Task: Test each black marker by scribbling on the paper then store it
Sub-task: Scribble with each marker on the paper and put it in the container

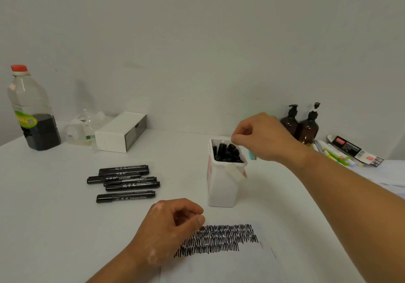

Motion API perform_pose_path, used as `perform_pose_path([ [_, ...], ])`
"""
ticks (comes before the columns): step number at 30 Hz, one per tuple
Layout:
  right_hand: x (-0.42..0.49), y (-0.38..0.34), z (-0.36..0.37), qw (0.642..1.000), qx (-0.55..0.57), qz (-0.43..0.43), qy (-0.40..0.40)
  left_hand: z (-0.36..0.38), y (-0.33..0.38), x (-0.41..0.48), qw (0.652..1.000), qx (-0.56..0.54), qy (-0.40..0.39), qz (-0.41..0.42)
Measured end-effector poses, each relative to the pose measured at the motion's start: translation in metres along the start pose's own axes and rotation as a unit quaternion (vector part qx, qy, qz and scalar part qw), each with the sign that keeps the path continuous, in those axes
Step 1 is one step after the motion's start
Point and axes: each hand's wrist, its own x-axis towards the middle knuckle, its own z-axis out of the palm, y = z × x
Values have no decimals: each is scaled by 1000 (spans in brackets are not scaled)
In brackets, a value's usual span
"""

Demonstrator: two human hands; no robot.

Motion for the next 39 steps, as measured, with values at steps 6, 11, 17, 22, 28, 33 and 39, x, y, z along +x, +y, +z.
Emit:
perform_pose_path([
  [6, -69, 20, 1, 991, 84, 11, 101, -3, -1, 0, 999, 44, 23, 11],
  [11, -128, 43, 53, 987, 137, 79, 38, -3, -3, 2, 988, 140, 55, 41],
  [17, -156, 50, 96, 991, 112, 77, -18, -20, -12, 9, 958, 266, 87, 60],
  [22, -158, 57, 99, 992, 117, 50, -8, -67, -30, 10, 915, 378, 137, 41],
  [28, -157, 57, 97, 991, 124, 48, 5, -104, -43, 12, 855, 506, 113, -32],
  [33, -157, 58, 93, 991, 123, 53, 4, -103, -46, 13, 845, 526, 86, -48],
  [39, -158, 58, 92, 990, 127, 55, 2, -95, -44, 11, 873, 483, 50, -44],
])
